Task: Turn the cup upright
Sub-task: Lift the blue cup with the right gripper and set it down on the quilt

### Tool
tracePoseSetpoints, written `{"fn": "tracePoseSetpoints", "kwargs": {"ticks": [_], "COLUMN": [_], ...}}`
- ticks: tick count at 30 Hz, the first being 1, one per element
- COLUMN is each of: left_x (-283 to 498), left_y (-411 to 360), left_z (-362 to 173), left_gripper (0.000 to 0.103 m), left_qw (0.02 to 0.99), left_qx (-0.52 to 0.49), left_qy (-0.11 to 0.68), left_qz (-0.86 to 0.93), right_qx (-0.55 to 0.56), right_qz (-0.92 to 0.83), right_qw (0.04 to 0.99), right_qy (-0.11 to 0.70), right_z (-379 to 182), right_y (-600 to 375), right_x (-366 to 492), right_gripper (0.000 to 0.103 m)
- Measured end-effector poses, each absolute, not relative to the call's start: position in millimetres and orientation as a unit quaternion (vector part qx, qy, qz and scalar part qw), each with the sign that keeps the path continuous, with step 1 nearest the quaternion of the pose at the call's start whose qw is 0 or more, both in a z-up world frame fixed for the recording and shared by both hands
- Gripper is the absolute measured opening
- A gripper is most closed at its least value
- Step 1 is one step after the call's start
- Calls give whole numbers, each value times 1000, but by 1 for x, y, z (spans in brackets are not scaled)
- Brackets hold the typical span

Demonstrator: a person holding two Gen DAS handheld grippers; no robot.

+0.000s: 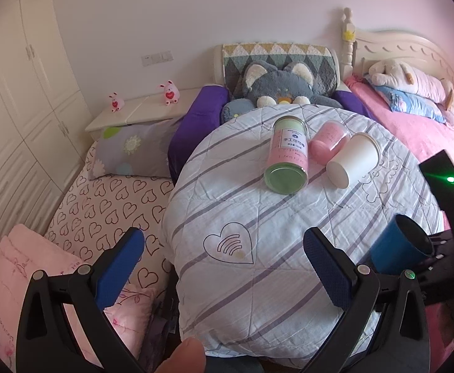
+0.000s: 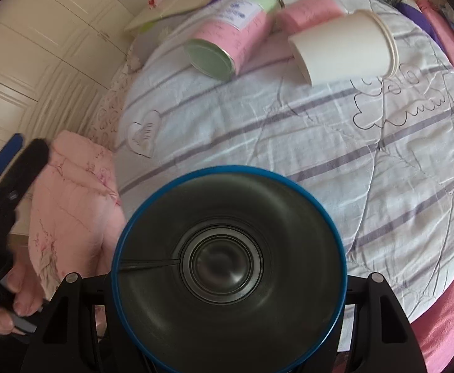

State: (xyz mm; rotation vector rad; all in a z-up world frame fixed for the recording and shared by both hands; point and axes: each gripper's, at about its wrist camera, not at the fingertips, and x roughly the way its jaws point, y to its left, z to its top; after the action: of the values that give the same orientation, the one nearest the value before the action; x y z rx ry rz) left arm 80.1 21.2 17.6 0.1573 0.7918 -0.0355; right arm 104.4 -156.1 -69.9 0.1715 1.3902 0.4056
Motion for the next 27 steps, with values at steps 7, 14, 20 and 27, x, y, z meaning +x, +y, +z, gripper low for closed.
{"fn": "tracePoseSetpoints", "kwargs": {"ticks": [7, 14, 20, 27], "left_x": [85, 82, 74, 63], "left_y": [22, 14, 6, 2], "left_z": [13, 12, 11, 14], "left_gripper": [103, 103, 103, 103], "left_qw": [917, 917, 915, 916], "left_qx": [76, 81, 82, 82], "left_qy": [391, 391, 394, 393], "left_qz": [-10, -18, -25, -25], "right_qx": [83, 87, 69, 56], "right_qz": [142, 108, 85, 53], "right_qw": [770, 795, 818, 847], "right_qy": [616, 590, 564, 526], "right_z": [-76, -67, -51, -25], "right_y": [-165, -167, -168, -180], "right_x": [119, 109, 87, 70], "right_gripper": [84, 86, 86, 86]}}
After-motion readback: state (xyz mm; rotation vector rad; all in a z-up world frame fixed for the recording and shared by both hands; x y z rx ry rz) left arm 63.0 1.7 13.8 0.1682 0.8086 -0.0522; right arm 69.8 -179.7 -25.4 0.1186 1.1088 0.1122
